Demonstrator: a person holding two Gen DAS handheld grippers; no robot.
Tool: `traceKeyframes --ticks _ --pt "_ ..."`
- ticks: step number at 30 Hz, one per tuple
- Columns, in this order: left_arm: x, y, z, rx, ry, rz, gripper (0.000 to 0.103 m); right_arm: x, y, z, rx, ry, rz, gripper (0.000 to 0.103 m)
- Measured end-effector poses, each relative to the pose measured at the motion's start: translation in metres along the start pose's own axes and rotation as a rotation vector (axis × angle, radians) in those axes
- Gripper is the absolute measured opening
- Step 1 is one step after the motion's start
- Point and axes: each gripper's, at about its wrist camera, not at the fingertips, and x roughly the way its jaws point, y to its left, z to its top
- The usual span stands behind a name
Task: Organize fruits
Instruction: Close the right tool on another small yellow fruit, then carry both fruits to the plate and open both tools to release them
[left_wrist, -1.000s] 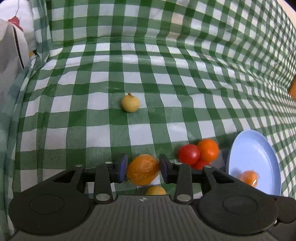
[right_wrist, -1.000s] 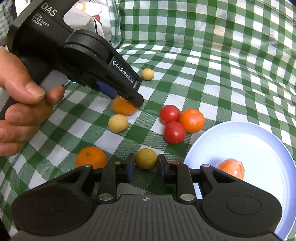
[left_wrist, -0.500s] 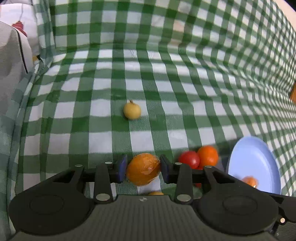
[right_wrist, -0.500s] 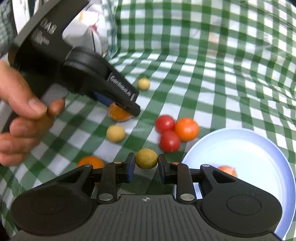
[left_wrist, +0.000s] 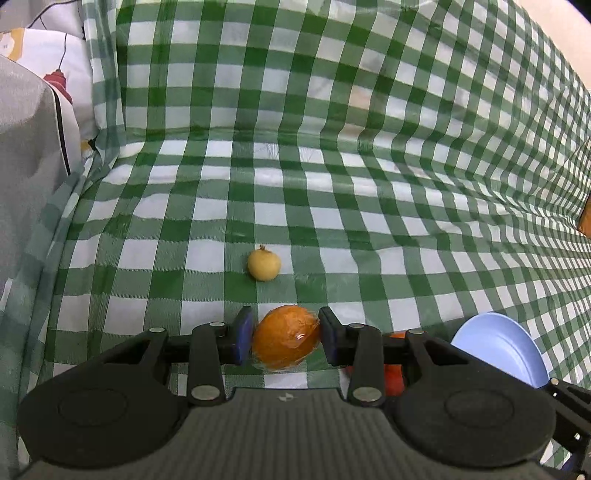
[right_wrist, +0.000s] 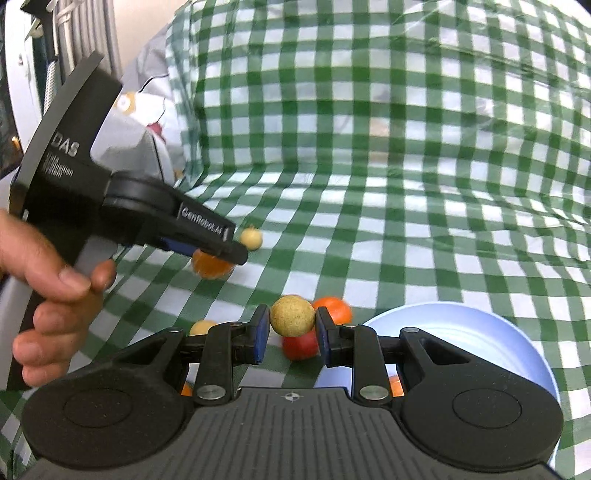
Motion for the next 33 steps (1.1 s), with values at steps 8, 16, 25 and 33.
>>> traceKeyframes --ticks 8,16,25,33 --pt "-0.010 -0.012 -0.001 0.015 -0.062 -0.005 0.042 -0.010 -0.009 0.005 0.031 -0.035 -0.044 0.028" --pt "-0.021 -0.024 -0.003 0.036 -0.109 -0.033 0.042 -0.023 -0.023 0.008 0.081 -0.062 -0.103 0.028" --pt "-0.027 -0.035 -0.003 0.068 -0.152 -0.078 0.042 -0.037 -0.042 0.008 0.130 -0.083 -0.179 0.028" --pt "-0.030 -0.051 -0.006 0.116 -0.196 -0.126 0.042 -0.046 -0.059 0.007 0.147 -0.095 -0.253 0.028"
